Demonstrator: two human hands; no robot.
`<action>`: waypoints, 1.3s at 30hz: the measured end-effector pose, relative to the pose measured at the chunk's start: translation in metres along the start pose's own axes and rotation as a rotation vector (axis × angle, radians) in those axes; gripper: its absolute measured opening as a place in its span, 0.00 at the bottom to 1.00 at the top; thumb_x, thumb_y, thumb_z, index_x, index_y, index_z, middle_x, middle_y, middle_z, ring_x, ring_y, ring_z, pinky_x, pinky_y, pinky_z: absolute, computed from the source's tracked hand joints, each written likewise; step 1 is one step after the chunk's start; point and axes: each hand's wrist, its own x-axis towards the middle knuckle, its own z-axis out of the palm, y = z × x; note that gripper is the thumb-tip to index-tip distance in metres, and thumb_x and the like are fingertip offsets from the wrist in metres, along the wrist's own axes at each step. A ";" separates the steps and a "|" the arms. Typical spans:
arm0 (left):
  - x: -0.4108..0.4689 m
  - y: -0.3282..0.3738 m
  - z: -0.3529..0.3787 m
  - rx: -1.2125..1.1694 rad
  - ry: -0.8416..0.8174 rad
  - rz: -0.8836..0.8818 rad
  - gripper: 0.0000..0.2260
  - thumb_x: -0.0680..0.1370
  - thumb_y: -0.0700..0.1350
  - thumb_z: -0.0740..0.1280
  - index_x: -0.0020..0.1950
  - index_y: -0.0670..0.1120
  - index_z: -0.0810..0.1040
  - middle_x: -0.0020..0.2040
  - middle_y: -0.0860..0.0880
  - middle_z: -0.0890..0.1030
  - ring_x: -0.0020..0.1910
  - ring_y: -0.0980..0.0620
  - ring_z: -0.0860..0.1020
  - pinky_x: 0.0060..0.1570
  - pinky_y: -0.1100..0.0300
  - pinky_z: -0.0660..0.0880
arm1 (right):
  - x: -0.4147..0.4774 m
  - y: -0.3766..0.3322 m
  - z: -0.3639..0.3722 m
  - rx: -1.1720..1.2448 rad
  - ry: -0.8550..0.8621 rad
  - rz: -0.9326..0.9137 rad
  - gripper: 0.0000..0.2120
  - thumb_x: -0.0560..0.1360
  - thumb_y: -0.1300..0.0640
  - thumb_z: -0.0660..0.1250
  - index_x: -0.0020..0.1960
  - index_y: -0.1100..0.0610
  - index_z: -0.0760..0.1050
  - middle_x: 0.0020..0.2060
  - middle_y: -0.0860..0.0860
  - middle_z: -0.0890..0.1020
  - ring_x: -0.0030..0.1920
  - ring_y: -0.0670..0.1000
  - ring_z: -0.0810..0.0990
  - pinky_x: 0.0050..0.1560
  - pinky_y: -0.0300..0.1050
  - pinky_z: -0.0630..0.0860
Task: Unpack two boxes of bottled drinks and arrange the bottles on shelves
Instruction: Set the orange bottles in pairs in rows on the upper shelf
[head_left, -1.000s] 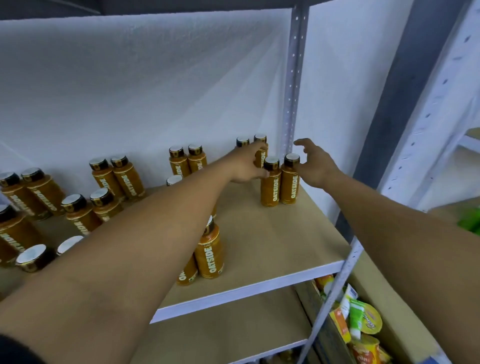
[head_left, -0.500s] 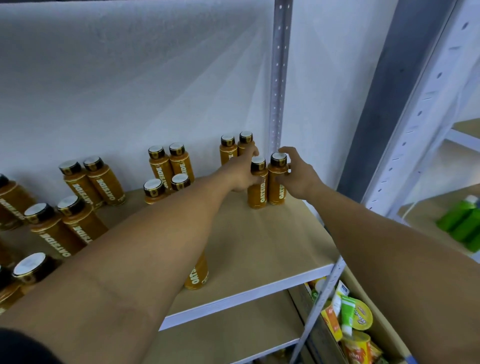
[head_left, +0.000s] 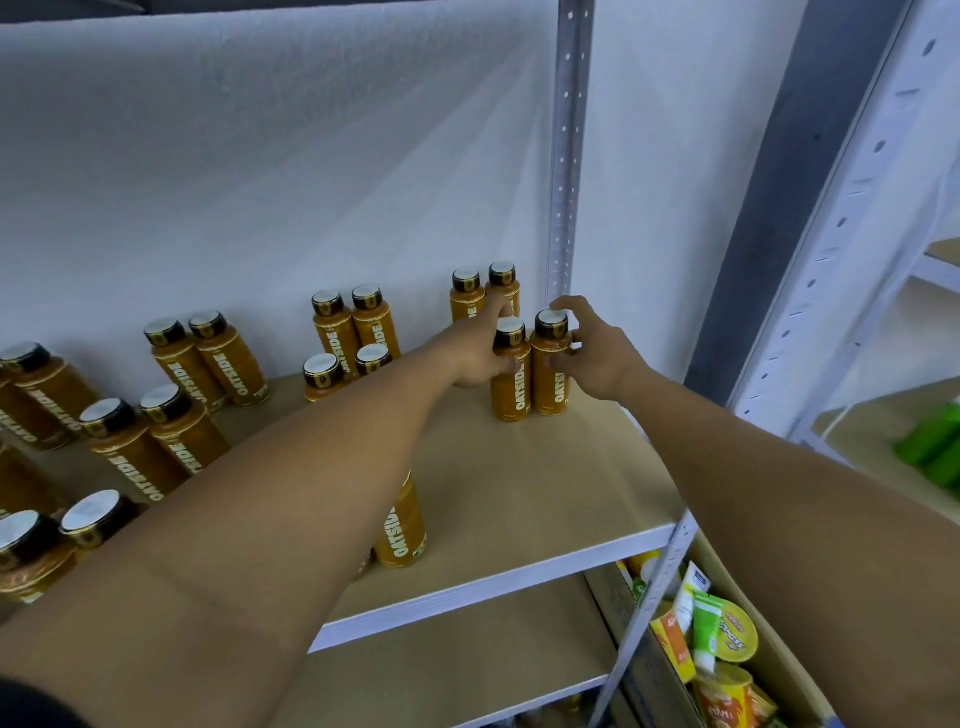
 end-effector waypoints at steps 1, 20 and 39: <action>-0.002 -0.001 0.000 0.009 -0.001 0.001 0.30 0.81 0.47 0.71 0.76 0.53 0.56 0.58 0.48 0.73 0.51 0.48 0.77 0.43 0.57 0.72 | -0.001 -0.001 0.001 -0.001 -0.008 -0.003 0.28 0.78 0.58 0.70 0.72 0.44 0.61 0.56 0.55 0.78 0.50 0.59 0.80 0.39 0.43 0.75; -0.022 -0.014 -0.004 -0.001 -0.006 -0.034 0.28 0.81 0.47 0.70 0.73 0.54 0.56 0.64 0.44 0.76 0.53 0.47 0.79 0.44 0.58 0.75 | -0.004 -0.009 0.010 0.006 -0.070 -0.056 0.30 0.77 0.55 0.73 0.70 0.41 0.61 0.63 0.56 0.79 0.54 0.59 0.81 0.51 0.48 0.77; -0.025 -0.016 -0.004 -0.001 0.001 -0.026 0.28 0.81 0.47 0.70 0.73 0.55 0.56 0.68 0.43 0.75 0.59 0.45 0.78 0.50 0.55 0.76 | -0.007 -0.008 0.009 -0.011 -0.078 -0.065 0.32 0.77 0.56 0.73 0.73 0.41 0.61 0.67 0.56 0.78 0.55 0.58 0.82 0.51 0.47 0.77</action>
